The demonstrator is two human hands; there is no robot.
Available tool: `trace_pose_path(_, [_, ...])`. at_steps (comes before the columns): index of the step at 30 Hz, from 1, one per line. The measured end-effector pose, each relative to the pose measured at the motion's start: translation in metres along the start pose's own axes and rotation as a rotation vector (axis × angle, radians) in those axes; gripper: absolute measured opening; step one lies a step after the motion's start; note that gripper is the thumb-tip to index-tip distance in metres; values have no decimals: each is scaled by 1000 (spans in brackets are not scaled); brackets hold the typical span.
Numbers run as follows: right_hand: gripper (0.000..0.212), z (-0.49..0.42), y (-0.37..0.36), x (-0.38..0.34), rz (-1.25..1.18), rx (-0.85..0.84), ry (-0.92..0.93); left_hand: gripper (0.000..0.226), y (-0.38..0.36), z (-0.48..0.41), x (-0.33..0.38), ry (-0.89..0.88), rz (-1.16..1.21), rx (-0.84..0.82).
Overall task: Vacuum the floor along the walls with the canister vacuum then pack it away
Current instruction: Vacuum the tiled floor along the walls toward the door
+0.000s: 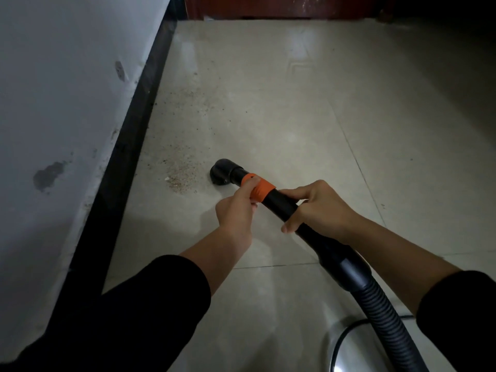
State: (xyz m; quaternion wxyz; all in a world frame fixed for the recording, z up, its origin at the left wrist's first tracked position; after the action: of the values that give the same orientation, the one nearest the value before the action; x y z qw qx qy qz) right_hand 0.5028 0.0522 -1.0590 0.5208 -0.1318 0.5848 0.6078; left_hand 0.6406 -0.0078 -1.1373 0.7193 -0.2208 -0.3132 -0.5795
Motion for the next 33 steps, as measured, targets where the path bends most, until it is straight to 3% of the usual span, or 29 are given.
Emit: trace_pose_path(33, [56, 13, -76, -41, -18, -120, 84, 24, 85, -19, 24, -19, 94, 133])
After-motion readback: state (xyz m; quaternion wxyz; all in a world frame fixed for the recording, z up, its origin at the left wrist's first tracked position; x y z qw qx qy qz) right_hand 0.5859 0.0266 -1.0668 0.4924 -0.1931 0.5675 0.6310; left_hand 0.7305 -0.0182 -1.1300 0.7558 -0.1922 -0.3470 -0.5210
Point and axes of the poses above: each hand's wrist, its own z-axis away from the middle knuckle, its own y-axis out of the back of the hand, x = y × z, the point moved 9 cm from there along -z, towards the middle knuckle, and after that the axes turned 14 degrees about x, right-handed, at the moved point
